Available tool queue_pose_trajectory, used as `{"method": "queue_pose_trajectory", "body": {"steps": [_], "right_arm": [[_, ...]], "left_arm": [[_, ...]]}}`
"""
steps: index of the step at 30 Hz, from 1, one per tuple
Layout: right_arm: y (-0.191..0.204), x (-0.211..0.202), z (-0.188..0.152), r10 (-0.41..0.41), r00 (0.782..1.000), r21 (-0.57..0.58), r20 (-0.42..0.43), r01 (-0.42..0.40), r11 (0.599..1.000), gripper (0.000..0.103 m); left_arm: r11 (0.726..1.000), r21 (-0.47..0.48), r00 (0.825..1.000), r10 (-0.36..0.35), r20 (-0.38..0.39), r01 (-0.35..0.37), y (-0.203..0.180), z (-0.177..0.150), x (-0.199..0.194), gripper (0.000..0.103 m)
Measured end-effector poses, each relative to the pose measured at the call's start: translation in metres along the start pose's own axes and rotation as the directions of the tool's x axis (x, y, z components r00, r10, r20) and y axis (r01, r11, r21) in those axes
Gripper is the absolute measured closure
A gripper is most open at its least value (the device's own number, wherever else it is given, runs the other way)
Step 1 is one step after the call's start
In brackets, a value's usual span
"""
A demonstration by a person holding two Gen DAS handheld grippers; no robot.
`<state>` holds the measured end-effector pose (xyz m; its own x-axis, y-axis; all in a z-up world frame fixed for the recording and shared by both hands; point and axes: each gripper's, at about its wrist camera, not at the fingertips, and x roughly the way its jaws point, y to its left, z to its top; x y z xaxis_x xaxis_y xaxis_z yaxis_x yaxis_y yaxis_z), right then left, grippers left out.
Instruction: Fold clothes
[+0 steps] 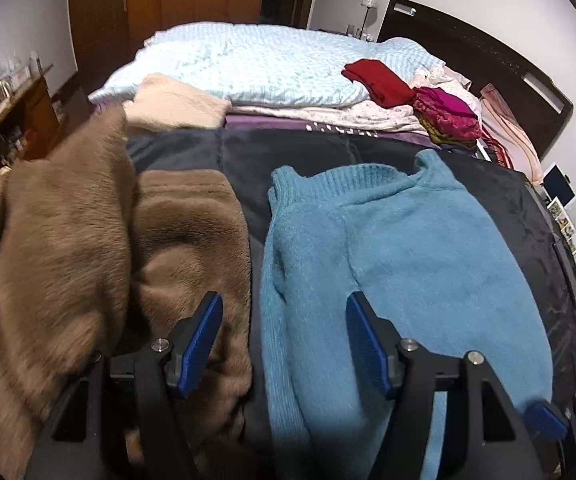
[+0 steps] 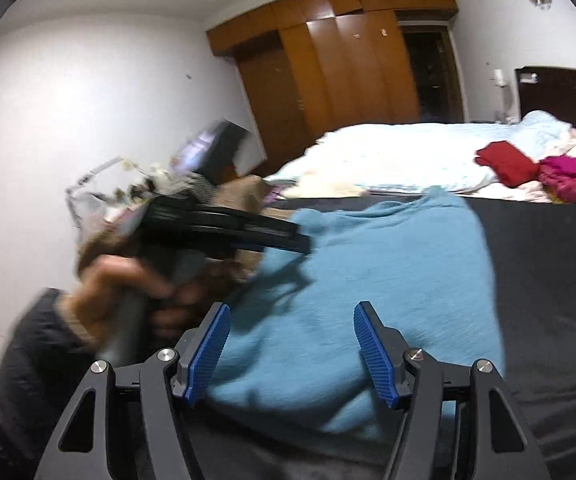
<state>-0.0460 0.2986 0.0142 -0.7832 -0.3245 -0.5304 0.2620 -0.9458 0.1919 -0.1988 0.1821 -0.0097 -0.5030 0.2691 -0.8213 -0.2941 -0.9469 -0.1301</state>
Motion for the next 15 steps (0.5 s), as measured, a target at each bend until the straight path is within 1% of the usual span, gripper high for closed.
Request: {"method": "queue_pose_trajectory", "body": {"steps": [1,2,4,5,7,9,13,15], "right_arm": [[0.007,0.006,-0.002,-0.02,1.0,-0.044,-0.006,0.02,0.999,0.037],[0.015,0.009,-0.006,-0.025,1.0,-0.083,-0.019,0.023,0.996,0.037],[0.031,0.019,-0.016,-0.009,0.998,-0.153,-0.064,-0.001,0.988,0.037],[0.04,0.023,-0.023,-0.002,0.995,-0.181,-0.095,-0.016,0.983,0.037],[0.047,0.033,-0.032,-0.025,0.99,-0.21,-0.138,-0.004,0.978,0.037],[0.045,0.035,-0.031,-0.025,0.989,-0.209,-0.148,-0.007,0.978,0.037],[0.036,0.032,-0.031,0.01,0.984,-0.186,-0.178,-0.043,0.982,0.036],[0.031,0.024,-0.03,0.043,0.982,-0.159,-0.187,-0.073,0.985,0.036]], "left_arm": [[1.0,0.008,1.0,0.003,0.012,-0.003,-0.002,-0.002,-0.008,0.034],[1.0,0.015,1.0,0.005,0.023,-0.005,-0.004,-0.003,-0.016,0.034],[1.0,0.029,0.999,0.002,0.052,-0.003,-0.006,-0.008,-0.033,0.031],[0.999,0.034,0.998,-0.004,0.062,0.002,-0.006,-0.011,-0.04,0.028],[0.999,0.045,0.997,-0.025,0.075,0.022,-0.009,-0.016,-0.05,0.026],[0.997,0.055,0.996,-0.054,0.073,0.051,-0.013,-0.022,-0.055,0.025],[0.992,0.035,0.992,-0.123,0.027,0.122,-0.02,-0.031,-0.042,0.025],[0.993,0.03,0.993,-0.118,0.003,0.118,-0.025,-0.036,-0.033,0.025]]}}
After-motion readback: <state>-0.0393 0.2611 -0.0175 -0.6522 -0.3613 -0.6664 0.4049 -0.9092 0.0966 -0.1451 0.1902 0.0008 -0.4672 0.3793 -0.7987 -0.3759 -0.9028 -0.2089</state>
